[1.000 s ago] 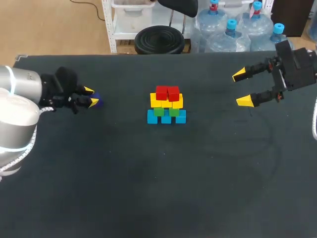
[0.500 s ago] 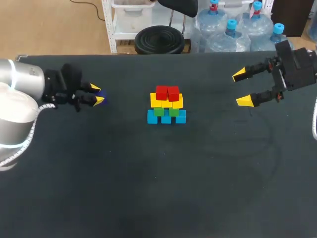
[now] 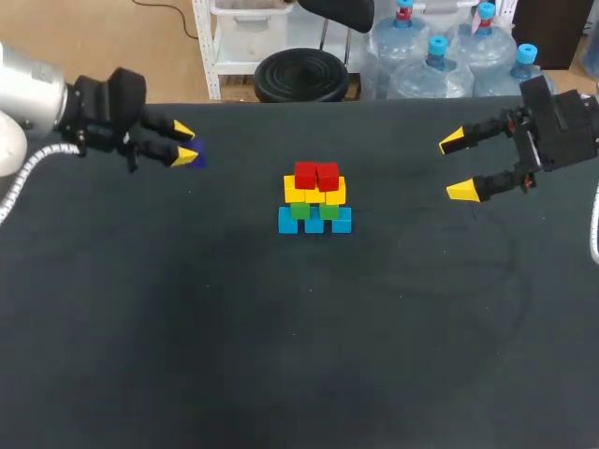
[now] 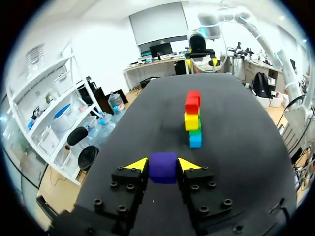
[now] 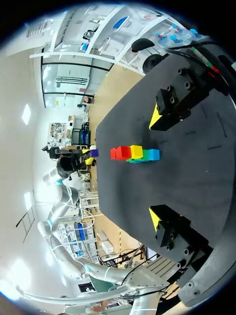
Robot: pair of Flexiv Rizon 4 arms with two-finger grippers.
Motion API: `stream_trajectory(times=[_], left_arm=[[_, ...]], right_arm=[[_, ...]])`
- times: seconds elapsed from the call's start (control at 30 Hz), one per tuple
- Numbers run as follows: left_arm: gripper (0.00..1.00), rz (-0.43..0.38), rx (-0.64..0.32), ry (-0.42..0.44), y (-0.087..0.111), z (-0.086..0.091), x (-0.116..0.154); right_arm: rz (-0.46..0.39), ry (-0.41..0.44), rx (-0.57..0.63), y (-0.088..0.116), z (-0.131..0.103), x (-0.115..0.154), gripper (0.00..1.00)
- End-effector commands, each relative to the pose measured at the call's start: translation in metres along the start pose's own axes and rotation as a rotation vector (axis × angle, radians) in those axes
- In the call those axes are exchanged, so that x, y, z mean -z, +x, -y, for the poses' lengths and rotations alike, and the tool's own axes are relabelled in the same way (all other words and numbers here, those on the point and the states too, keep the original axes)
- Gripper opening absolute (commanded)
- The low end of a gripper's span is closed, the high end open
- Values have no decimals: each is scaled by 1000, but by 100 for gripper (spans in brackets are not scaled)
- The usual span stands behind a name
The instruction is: Place the blue cubes, place green cubes on the blue cubes, place the yellow cubes on the green cubes, then place the red cubes on the yellow cubes, and place purple cube on the red cubes.
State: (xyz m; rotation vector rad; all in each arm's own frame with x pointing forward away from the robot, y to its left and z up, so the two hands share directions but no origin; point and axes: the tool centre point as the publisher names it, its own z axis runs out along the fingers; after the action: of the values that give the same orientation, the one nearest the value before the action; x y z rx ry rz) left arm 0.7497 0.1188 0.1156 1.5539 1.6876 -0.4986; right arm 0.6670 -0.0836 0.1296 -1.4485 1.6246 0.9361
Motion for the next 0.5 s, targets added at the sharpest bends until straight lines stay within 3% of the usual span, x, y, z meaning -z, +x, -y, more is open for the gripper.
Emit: stream_trajectory(times=[0.03, 0.5], left_arm=[[0, -12, -14, 6, -22, 3, -2], [0, -13, -101, 49, -75, 17, -23]], right_arm=[[0, 1, 1, 0, 0, -1, 100], [0, 1, 1, 0, 0, -1, 100]])
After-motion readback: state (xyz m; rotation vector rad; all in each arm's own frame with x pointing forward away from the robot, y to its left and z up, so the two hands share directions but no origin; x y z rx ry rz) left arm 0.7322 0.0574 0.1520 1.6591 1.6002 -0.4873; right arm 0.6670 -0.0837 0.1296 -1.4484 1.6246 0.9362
